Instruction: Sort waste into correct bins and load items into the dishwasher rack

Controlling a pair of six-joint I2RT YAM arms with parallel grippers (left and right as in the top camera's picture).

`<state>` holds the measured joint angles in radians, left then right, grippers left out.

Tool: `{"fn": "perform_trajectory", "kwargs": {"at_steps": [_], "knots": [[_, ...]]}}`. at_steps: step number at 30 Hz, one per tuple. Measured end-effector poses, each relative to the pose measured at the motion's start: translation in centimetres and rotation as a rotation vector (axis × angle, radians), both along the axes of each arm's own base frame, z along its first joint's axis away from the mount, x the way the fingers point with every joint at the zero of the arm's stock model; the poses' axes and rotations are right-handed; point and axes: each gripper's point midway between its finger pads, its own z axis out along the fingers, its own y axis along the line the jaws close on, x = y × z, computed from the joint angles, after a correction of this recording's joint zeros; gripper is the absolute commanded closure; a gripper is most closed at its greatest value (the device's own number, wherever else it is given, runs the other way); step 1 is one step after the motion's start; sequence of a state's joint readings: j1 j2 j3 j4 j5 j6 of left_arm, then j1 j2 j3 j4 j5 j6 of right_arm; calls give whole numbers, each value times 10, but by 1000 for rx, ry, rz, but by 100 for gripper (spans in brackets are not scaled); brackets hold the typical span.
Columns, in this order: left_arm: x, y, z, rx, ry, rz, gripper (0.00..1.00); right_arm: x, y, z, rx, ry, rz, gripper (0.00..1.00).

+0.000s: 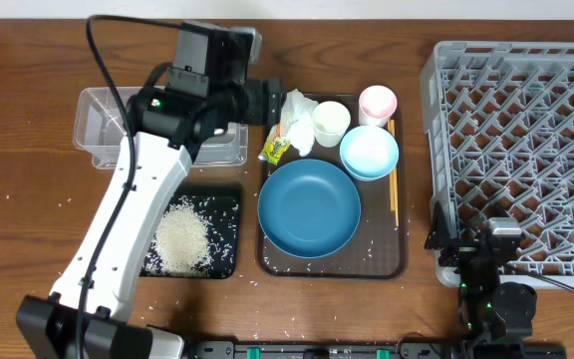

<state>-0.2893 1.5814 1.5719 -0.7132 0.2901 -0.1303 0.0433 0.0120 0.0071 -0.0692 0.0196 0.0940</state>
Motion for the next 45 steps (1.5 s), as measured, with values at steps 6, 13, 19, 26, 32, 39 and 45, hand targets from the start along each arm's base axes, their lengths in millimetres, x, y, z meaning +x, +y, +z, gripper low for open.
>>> {"fn": "perform_trajectory", "kwargs": {"at_steps": [6,13,19,26,32,39,45], "knots": [[9,-3,16,-18,-60,-1,12,0,0,0,0,0,0,1],[8,-4,14,-17,-53,-2,12,0,0,0,0,0,0,1],[0,-17,4,-12,-34,-36,12,0,0,0,0,0,0,1],[-7,-40,8,-21,-51,-89,12,0,0,0,0,0,0,1],[-10,-47,6,-20,-47,-105,12,0,0,0,0,0,0,1],[-5,-57,-20,-1,8,-121,5,0,0,0,0,0,0,1],[-3,-68,-46,20,65,-139,5,0,0,0,0,0,0,1]]}}
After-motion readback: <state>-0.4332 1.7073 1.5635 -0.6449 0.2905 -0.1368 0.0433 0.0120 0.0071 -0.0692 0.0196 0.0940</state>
